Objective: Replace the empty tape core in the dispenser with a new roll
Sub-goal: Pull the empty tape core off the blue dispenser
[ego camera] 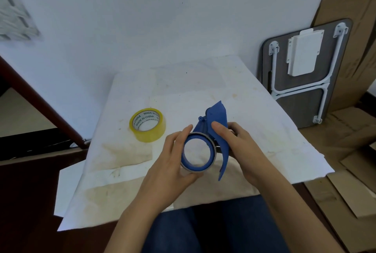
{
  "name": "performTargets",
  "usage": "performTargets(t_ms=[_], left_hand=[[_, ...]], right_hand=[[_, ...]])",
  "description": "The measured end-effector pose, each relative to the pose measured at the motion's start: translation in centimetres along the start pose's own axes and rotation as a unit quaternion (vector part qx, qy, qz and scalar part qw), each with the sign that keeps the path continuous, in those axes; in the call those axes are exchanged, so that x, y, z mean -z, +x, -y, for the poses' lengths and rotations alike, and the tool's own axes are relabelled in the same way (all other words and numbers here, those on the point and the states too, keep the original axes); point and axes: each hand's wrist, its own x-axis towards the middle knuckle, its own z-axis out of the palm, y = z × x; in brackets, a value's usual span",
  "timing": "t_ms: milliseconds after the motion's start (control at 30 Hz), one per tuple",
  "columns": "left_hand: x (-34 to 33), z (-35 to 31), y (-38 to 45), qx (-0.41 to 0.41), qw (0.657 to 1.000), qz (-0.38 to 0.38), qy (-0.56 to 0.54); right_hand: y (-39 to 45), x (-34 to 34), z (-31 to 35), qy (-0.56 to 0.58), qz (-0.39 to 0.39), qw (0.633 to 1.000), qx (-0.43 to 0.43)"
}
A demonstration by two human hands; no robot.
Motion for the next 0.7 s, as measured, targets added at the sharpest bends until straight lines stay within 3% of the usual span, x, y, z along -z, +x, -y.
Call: performTargets(t_ms=[400,700], left_hand=[[-0.8,-0.6,0.7,0.012,0.997,-0.054,0.048],[0.2,0.2,0.6,0.035,0.998,-0.048,-0.001]], right_hand=[[0.0,0.2,-1.0,0.120,0.013,0.991,-0.050],[0.0,1.2,-0.6,0.097,0.073,0.992,-0.018]])
